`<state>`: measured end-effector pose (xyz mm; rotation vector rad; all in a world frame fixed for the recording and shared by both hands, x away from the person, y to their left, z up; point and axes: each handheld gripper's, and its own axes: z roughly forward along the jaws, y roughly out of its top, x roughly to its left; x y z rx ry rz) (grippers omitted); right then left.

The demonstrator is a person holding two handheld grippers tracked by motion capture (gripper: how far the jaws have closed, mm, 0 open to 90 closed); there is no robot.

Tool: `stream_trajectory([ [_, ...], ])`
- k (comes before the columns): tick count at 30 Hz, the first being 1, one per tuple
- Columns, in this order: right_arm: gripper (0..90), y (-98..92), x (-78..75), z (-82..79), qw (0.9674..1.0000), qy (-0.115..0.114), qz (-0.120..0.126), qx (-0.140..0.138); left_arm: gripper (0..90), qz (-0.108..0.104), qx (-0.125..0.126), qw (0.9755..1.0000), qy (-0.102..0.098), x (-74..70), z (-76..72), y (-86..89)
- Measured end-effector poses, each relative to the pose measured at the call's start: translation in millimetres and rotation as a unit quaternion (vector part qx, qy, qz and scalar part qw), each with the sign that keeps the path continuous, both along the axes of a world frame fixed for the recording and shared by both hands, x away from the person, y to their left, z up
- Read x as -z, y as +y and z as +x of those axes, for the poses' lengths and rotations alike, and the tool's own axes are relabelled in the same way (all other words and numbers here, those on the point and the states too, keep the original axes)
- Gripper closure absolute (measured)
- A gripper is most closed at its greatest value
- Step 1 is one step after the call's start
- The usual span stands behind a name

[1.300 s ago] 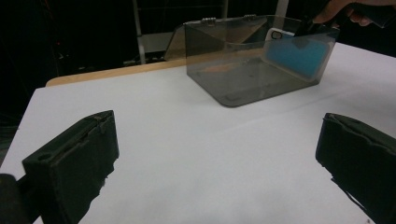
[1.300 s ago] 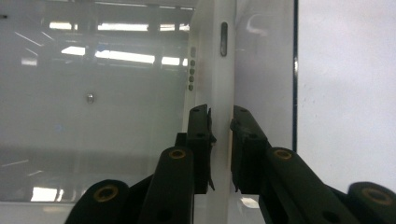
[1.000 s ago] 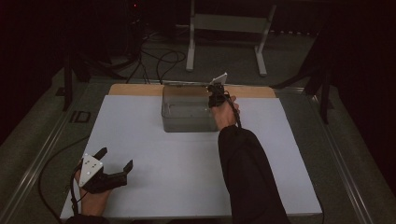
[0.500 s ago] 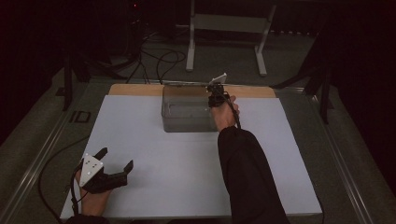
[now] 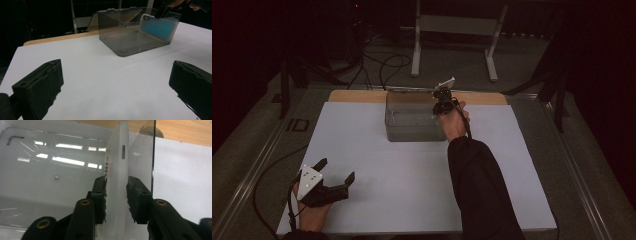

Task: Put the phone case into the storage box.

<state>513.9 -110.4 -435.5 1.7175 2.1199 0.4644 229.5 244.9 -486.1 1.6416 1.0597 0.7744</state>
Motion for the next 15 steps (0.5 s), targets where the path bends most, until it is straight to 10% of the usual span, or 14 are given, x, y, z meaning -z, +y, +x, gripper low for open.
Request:
stream_trajectory([
  [15, 56.4, -0.7, -6.3, -6.6, 0.9990, -0.020, 0.005, -0.039, 0.3, 0.002, 0.002, 1.0000, 0.002, 0.7, 0.5, -0.8],
])
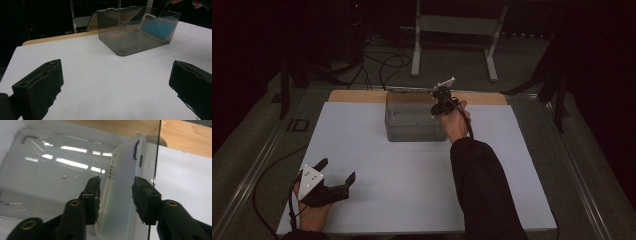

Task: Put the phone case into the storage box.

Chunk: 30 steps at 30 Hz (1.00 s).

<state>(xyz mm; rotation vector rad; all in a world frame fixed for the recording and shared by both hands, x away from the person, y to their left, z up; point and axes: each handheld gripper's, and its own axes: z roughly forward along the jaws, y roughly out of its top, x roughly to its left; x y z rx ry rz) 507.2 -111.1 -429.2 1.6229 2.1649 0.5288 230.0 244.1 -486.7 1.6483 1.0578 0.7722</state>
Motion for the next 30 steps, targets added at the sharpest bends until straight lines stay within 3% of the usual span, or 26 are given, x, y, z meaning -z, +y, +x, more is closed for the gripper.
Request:
stream_trajectory([
  [3, 51.1, -1.2, -1.6, -1.2, 0.9999, -0.007, 0.003, -0.009, 0.3, -0.001, 0.000, 1.0000, 0.000, 0.3, 0.1, -0.2],
  [9, 41.1, -2.2, -3.7, -5.2, 0.9989, -0.008, 0.037, -0.029, 0.3, 0.001, 0.000, 1.0000, 0.001, 0.6, 0.3, -0.7],
  [13, 34.3, 1.7, -4.6, -10.7, 0.9985, -0.026, 0.023, -0.042, 0.3, 0.001, 0.000, 1.0000, 0.001, 0.6, 0.3, -1.2],
  [22, 16.2, 5.2, -7.3, -17.2, 0.9960, -0.042, 0.042, -0.067, 0.2, 0.002, 0.001, 1.0000, 0.002, 1.4, 0.6, -1.5],
  [30, 13.8, -0.1, -10.4, -25.6, 0.9934, -0.058, 0.064, -0.076, 0.2, 0.004, 0.002, 1.0000, 0.003, 2.1, 0.9, -1.8],
])
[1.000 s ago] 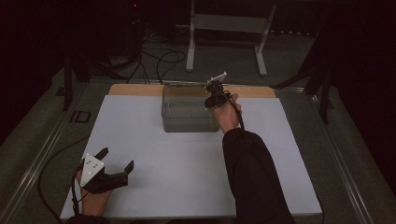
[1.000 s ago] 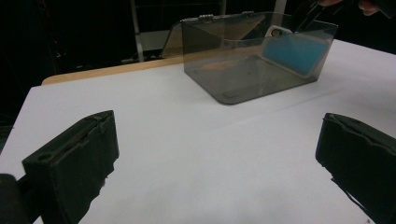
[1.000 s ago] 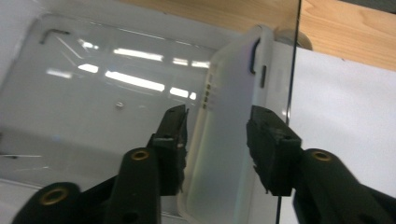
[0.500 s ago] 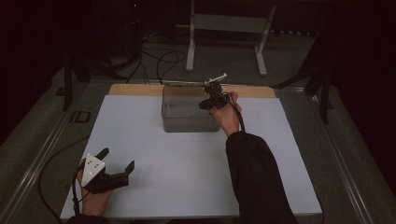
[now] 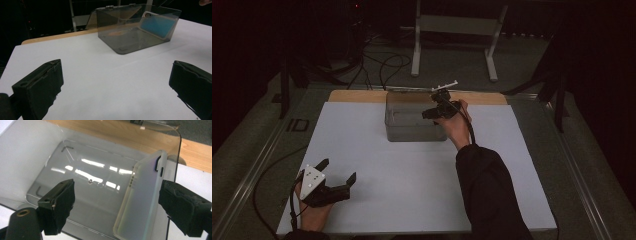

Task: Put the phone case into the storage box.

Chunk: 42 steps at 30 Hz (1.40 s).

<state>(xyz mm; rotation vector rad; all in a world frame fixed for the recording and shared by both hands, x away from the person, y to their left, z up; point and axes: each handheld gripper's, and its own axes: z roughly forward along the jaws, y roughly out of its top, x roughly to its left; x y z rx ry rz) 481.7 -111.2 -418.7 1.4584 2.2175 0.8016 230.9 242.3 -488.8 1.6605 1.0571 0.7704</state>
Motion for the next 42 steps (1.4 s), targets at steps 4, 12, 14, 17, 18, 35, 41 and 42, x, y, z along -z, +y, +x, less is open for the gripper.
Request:
stream_trajectory([
  [4, 13.5, -7.0, -1.8, -6.8, 0.9996, -0.023, 0.015, -0.005, 0.2, 0.001, -0.001, 1.0000, 0.000, 0.3, -0.3, -0.3],
  [12, 12.8, -19.2, -5.8, -21.4, 0.9971, -0.064, 0.039, -0.017, 0.2, 0.003, -0.001, 1.0000, 0.001, 0.4, -0.1, -0.9],
  [14, 11.9, -21.2, -6.4, -25.2, 0.9963, -0.075, 0.036, -0.021, 0.2, 0.003, -0.002, 1.0000, 0.001, 0.5, -0.1, -0.8],
  [17, 11.0, -23.2, -6.4, -31.6, 0.9949, -0.090, 0.033, -0.031, 0.2, 0.007, -0.003, 1.0000, 0.003, 1.0, 0.3, -0.4],
  [18, 10.6, -23.7, -6.1, -33.6, 0.9943, -0.096, 0.030, -0.035, 0.2, 0.007, -0.004, 1.0000, 0.004, 1.3, 0.5, -0.4],
  [35, 10.0, -40.6, -5.9, -65.2, 0.9895, -0.127, 0.041, -0.055, 0.2, 0.010, -0.006, 0.9999, 0.010, 2.0, 1.3, -1.2],
  [41, 9.9, -41.6, -4.8, -75.6, 0.9877, -0.136, 0.042, -0.064, 0.2, 0.010, -0.006, 0.9999, 0.011, 2.1, 1.4, -0.9],
  [42, 9.9, -42.3, -4.8, -77.4, 0.9874, -0.138, 0.045, -0.064, 0.2, 0.009, -0.007, 0.9999, 0.011, 2.0, 1.3, -0.7],
])
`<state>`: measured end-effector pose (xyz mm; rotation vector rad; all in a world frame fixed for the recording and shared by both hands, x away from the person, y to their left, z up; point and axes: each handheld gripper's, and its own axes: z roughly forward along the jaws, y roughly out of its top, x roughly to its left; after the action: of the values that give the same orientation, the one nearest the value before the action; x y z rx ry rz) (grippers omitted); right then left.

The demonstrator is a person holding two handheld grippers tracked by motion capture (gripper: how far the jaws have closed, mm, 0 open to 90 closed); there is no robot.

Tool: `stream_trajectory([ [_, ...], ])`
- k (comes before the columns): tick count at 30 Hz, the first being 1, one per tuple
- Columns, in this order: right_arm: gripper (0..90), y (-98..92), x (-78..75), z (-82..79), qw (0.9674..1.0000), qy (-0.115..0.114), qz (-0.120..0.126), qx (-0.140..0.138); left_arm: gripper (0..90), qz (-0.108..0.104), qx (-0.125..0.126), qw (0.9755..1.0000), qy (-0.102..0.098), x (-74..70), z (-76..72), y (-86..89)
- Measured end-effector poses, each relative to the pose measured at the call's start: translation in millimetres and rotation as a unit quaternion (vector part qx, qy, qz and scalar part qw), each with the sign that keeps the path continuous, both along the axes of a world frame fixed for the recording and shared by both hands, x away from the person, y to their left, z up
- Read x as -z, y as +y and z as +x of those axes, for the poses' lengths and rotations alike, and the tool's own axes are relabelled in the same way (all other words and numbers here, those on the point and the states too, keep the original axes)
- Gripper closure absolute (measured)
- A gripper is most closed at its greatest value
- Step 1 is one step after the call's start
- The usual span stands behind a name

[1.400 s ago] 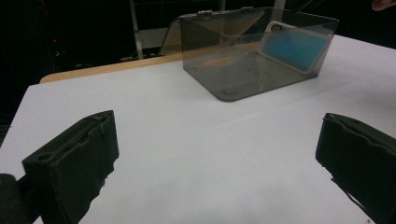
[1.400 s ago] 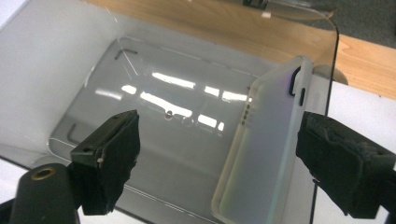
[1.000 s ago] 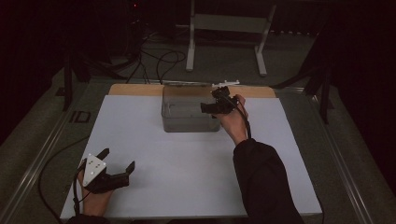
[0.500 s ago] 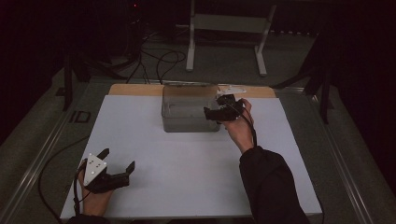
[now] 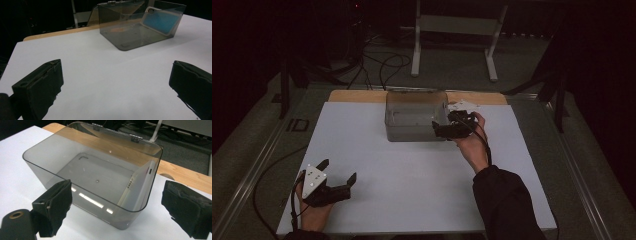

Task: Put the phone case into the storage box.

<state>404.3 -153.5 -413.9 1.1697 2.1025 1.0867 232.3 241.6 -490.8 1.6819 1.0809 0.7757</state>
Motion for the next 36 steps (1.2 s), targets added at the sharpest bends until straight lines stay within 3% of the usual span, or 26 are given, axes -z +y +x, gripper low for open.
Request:
stream_trajectory([
  [11, 8.2, -13.0, 0.9, -27.3, 0.9996, -0.028, -0.002, 0.003, 0.2, 0.001, 0.001, 1.0000, 0.003, 0.2, 0.4, -0.4],
  [15, 8.1, -20.1, 1.7, -35.6, 0.9992, -0.038, 0.008, 0.002, 0.2, -0.002, 0.001, 1.0000, 0.002, -0.1, 0.5, 0.3],
  [26, 8.1, -39.9, 16.8, -54.6, 0.9995, -0.031, -0.001, 0.010, 0.2, -0.007, -0.002, 0.9999, 0.009, -2.7, 2.2, 4.4],
  [33, 7.8, -53.3, 10.9, -74.9, 0.9990, -0.042, 0.003, 0.014, 0.1, -0.009, -0.004, 0.9999, 0.013, -4.7, 3.7, 6.2],
  [36, 7.8, -61.2, 13.1, -79.7, 0.9996, -0.022, 0.014, 0.013, 0.1, -0.009, -0.005, 0.9999, 0.013, -5.4, 3.8, 6.5],
])
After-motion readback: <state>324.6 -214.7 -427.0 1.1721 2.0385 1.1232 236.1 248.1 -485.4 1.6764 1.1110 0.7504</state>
